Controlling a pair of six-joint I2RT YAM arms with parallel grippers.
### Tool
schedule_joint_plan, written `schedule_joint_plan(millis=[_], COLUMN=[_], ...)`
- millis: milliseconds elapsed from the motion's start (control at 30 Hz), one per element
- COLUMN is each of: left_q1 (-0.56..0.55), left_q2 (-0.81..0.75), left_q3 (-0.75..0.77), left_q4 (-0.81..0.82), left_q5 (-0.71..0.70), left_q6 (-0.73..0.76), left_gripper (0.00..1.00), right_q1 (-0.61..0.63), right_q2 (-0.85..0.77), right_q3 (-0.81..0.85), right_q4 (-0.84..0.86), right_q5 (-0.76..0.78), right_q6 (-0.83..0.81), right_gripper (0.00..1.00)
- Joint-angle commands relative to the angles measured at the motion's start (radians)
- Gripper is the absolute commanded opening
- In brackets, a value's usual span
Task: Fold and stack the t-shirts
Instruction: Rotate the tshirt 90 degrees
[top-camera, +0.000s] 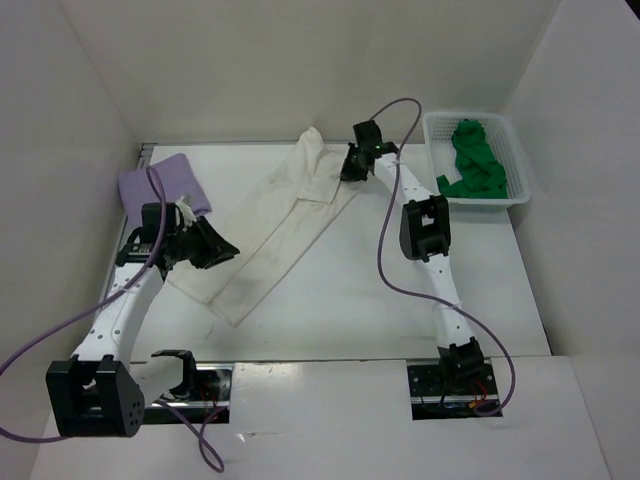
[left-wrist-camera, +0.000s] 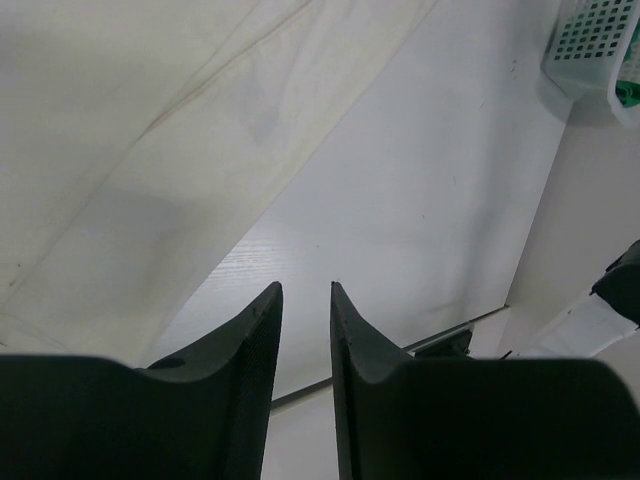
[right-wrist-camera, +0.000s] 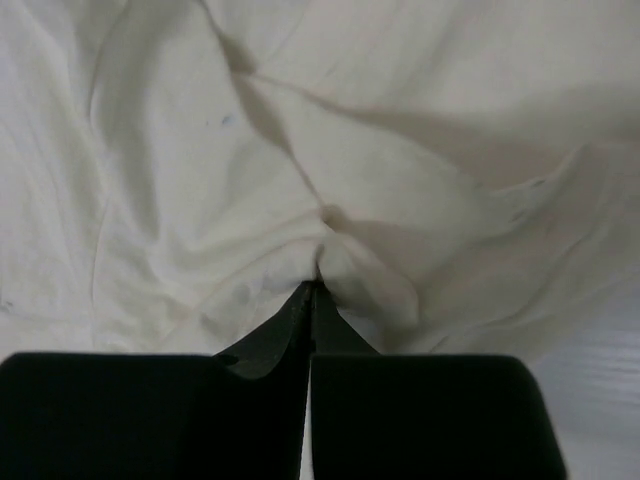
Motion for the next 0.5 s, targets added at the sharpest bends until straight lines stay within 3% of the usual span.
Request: schedule_joint_plan(millis=[0, 133, 167, 267, 333, 400, 467], left_q1=[-0.008, -0.008, -0.008, -0.008, -0.008, -0.017, -0.017], left_q2=[0.019, 0.071, 0.081, 0.127, 0.183, 0.226, 0.24], left_q3=[0.023, 0.09, 0.099, 0.12, 0.12, 0.079, 0.07], left_q4=[-0.003, -0.003, -0.003, 0.006, 0.032, 0.064, 0.073], left_q5=[0.021, 0.021, 0.03, 0.021, 0.021, 0.012, -0.009], left_q6=[-0.003, 0.018, 0.018, 0.044, 0.072, 0.072, 0.072], left_gripper=[0.33, 0.34, 0.35, 0.35, 0.36, 0.36, 0.36], right_q1=[-0.045, -0.045, -0.045, -0.068, -0.089, -0.1, -0.056], right_q2=[0.053, -0.118, -0.228, -0.429, -0.463, -0.445, -0.432], right_q3=[0.187, 0.008, -0.129, -0.398, -0.457, -0.44, -0.417], right_q4=[-0.165, -0.162, -0.138, -0.007, 0.037, 0.025, 0.025], right_q5=[-0.037, -0.059, -0.07, -0.07, -0.086, -0.134, -0.143], right_q6=[-0.063, -0.092, -0.092, -0.102, -0.091, -0.077, -0.077], right_gripper=[0.02, 0.21, 0.31, 0.4, 0.35, 0.12, 0.09])
